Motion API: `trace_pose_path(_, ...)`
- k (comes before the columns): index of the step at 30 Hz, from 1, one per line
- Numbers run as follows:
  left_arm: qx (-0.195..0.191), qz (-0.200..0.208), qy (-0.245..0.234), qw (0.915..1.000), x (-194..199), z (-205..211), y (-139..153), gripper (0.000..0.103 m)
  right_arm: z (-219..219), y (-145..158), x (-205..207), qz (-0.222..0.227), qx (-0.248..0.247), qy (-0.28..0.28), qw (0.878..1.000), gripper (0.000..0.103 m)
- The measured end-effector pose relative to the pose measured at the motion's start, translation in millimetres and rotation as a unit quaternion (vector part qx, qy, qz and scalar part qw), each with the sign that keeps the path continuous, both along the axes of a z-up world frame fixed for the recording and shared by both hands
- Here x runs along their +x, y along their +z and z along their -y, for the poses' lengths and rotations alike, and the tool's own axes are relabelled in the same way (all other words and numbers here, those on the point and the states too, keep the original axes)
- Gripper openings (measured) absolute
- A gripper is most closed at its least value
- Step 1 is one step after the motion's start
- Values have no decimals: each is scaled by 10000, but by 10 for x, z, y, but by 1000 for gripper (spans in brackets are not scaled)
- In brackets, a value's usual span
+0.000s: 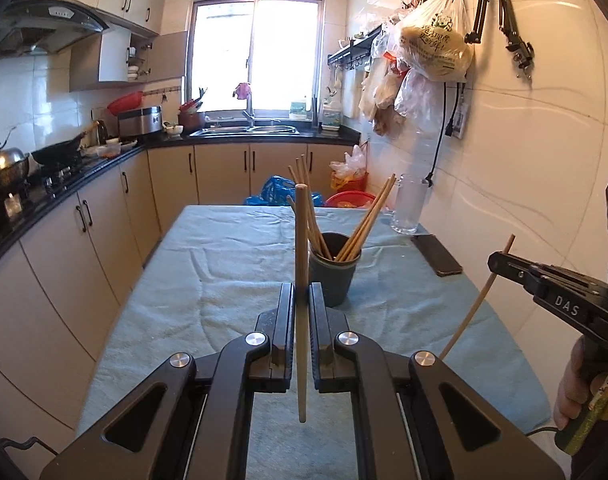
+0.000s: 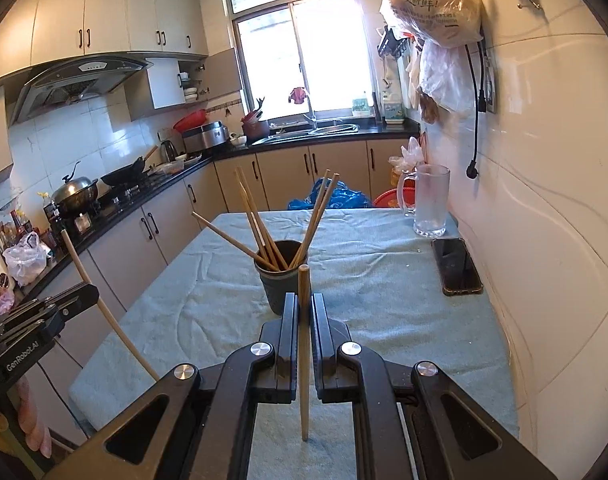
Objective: Organize utensils
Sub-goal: 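Carry both chopsticks upright over the black holder cup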
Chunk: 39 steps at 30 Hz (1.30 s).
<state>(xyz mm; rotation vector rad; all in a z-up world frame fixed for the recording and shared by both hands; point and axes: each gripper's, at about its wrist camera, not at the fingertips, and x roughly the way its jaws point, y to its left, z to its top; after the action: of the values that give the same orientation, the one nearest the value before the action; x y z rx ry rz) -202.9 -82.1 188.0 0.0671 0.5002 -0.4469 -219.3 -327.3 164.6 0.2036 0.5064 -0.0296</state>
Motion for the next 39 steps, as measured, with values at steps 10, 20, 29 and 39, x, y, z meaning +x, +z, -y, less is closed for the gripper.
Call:
trace_pose_path(10,274,-157,244,9992,192,5,-33,6,10,68,69,29,37,66,10000,6)
trace_pose_path(20,279,-501,244,9981,378,-69,-79,6,-58,218,137,34,-98,101,9999,6)
trace_pose_path(29,161,-691,-9,9975,510,-70,-39,6,-123,299,265,-33,-132,154,9998,6)
trace_pose_path(39,14,-723,-323,9969,601,36,100,6,-174,467,376,87,-241,180,9995,6)
